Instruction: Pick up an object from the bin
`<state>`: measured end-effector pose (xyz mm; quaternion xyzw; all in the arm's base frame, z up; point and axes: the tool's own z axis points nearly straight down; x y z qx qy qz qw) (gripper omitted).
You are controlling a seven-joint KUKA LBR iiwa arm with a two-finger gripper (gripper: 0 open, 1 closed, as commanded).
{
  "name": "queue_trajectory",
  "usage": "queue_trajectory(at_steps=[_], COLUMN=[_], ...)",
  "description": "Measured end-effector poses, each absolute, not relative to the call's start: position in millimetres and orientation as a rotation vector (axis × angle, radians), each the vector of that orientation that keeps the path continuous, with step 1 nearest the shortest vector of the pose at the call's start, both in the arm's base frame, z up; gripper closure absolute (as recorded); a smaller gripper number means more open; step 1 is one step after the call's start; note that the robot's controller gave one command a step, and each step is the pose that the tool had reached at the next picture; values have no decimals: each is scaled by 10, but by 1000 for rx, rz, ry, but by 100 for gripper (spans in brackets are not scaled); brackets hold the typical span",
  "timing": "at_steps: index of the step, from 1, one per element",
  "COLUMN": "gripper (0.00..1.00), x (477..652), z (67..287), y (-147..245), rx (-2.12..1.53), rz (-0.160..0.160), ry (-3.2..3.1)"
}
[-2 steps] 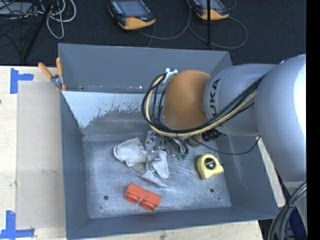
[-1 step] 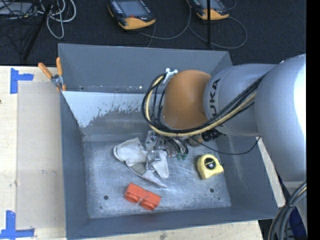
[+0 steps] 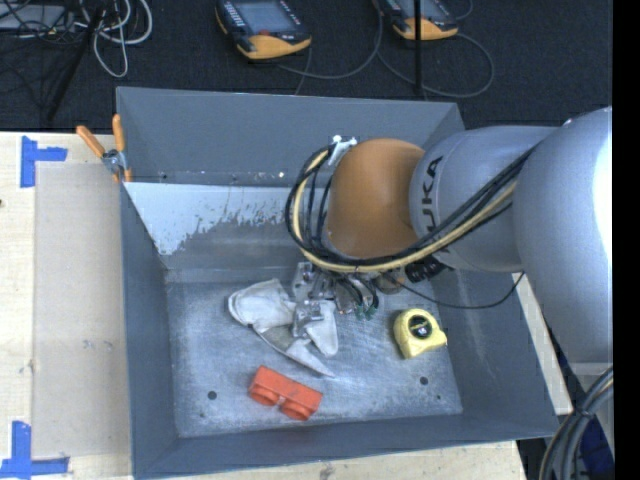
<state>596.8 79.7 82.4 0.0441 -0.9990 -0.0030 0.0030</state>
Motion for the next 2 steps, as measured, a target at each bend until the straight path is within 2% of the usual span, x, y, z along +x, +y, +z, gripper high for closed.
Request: queue_trajectory(at_steps=[2], gripper=[100], x=[5983], z=[1132], y=[787], rx=[140], rz=[-2], ry=[-3141])
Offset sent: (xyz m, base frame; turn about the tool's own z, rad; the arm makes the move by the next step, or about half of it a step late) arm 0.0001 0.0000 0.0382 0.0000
